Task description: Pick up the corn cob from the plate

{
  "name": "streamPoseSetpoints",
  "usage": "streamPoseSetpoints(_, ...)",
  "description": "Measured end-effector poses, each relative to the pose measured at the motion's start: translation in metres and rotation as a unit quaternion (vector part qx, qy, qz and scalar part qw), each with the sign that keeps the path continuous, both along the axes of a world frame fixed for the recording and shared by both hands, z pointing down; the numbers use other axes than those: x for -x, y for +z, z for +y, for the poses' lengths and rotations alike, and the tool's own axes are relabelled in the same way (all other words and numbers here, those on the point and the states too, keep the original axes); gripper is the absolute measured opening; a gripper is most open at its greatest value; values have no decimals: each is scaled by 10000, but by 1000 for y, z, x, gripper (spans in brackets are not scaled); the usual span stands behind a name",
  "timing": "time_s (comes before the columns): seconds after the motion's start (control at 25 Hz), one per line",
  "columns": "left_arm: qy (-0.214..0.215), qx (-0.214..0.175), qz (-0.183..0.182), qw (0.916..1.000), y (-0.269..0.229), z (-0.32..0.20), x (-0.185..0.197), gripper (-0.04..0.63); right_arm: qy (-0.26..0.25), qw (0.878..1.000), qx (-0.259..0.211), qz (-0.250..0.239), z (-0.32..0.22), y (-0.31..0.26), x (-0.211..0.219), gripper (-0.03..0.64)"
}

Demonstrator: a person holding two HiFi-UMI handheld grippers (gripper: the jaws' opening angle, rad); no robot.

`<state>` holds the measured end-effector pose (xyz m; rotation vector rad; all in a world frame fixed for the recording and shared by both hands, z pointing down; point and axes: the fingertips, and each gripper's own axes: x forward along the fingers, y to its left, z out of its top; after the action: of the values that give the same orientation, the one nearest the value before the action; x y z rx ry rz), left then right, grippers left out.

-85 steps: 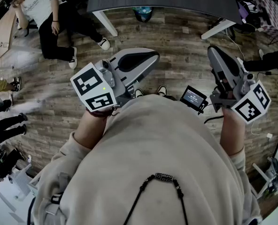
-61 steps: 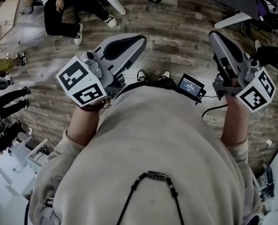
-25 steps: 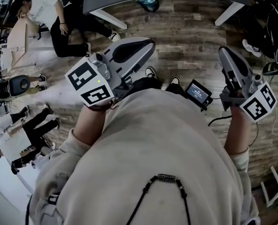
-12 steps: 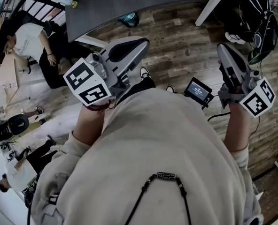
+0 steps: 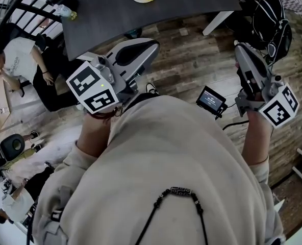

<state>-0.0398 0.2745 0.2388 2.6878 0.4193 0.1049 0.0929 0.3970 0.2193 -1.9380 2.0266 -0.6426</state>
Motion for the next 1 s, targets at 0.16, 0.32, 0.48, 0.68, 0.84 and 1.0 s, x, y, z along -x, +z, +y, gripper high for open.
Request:
streamPoseSetpoints(0.16, -23, -182, -28, 9998, 6, -37, 19, 6, -49, 9999, 126, 53, -44, -3, 20, 15)
streamPoseSetpoints(0.32, -195, -70, -6, 9998, 20, -68, 40, 6, -286, 9992, 257, 108, -88, 1, 42, 15)
streamPoseSetpoints(0.48, -371, -37, -104, 9993, 35, -103, 60, 6, -647, 9971, 363, 181, -139, 4, 62, 15)
streamPoseSetpoints(0.68, -747, 17, -254, 9969, 52, -127, 96, 6, -1073, 9928, 455, 274, -170, 9, 89, 15)
streamPoseSetpoints(0.84, -1008, 372, -168, 9941, 56, -143, 111, 6, -1284, 9906, 417, 236, -198, 12, 92, 15)
streamPoseSetpoints(1.0, -1263, 435, -224, 9908, 61, -163, 118, 6, -1621, 9858, 387, 195, -238, 16, 96, 15)
